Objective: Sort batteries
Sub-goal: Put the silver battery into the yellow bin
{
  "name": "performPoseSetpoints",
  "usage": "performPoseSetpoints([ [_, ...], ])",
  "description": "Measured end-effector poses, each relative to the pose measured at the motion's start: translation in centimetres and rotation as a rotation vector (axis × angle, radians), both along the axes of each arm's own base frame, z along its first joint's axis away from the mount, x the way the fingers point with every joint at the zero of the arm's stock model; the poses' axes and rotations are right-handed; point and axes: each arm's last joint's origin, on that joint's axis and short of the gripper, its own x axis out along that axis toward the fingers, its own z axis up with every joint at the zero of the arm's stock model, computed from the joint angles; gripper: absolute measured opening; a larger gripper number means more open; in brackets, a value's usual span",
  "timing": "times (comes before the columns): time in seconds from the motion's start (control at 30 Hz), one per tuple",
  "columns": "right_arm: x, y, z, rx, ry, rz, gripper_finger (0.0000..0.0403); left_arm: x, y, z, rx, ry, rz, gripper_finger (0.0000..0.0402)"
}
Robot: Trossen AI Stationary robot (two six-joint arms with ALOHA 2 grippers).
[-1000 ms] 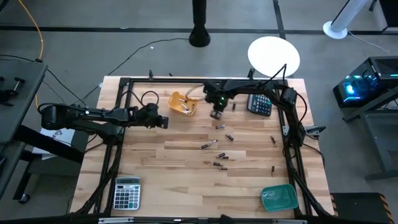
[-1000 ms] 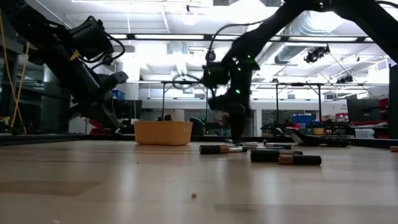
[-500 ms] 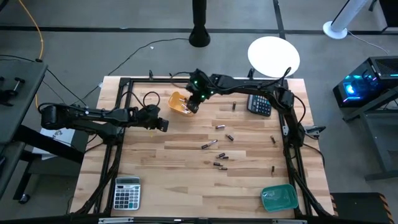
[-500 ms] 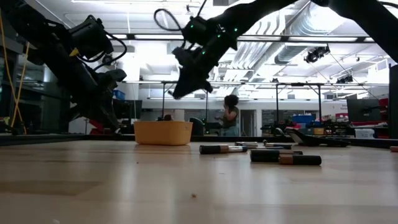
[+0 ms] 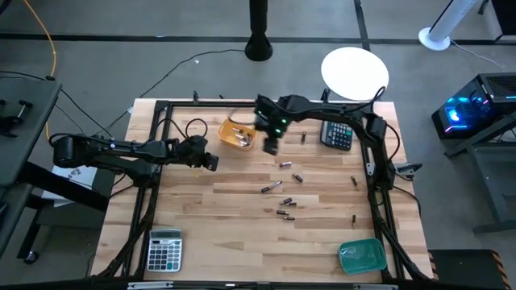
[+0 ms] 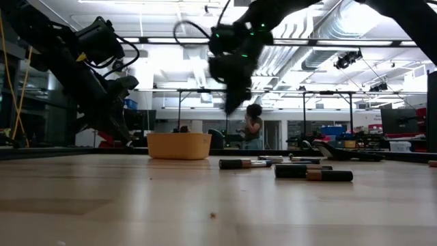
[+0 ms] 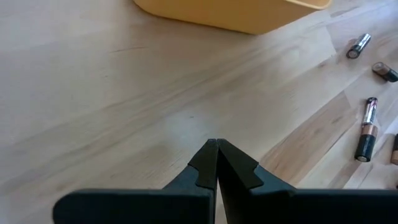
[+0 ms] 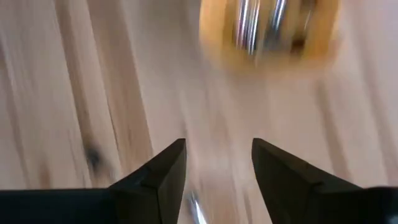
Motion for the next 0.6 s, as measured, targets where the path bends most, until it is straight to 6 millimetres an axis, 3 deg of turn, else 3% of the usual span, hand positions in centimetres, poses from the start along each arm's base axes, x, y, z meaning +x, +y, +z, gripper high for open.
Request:
performPoseSetpoints([
  [0.13,-3.3,1.2,-1.8,0.012,0.141,0.099,0.0175,0.0,0.0,0.0,0.000,0.000,-0.001,0.0000],
  [0.27,-5.7,2.1,-4.2,-0.003,0.106,0.094,0.0174,0.0,0.0,0.0,0.002,0.001,0.001,0.0000],
  [0.6,-5.9,5.9,-8.5,-0.142,0.147,0.252,0.0173,0.0,0.1,0.0,0.021,0.003,0.039,0.0000],
])
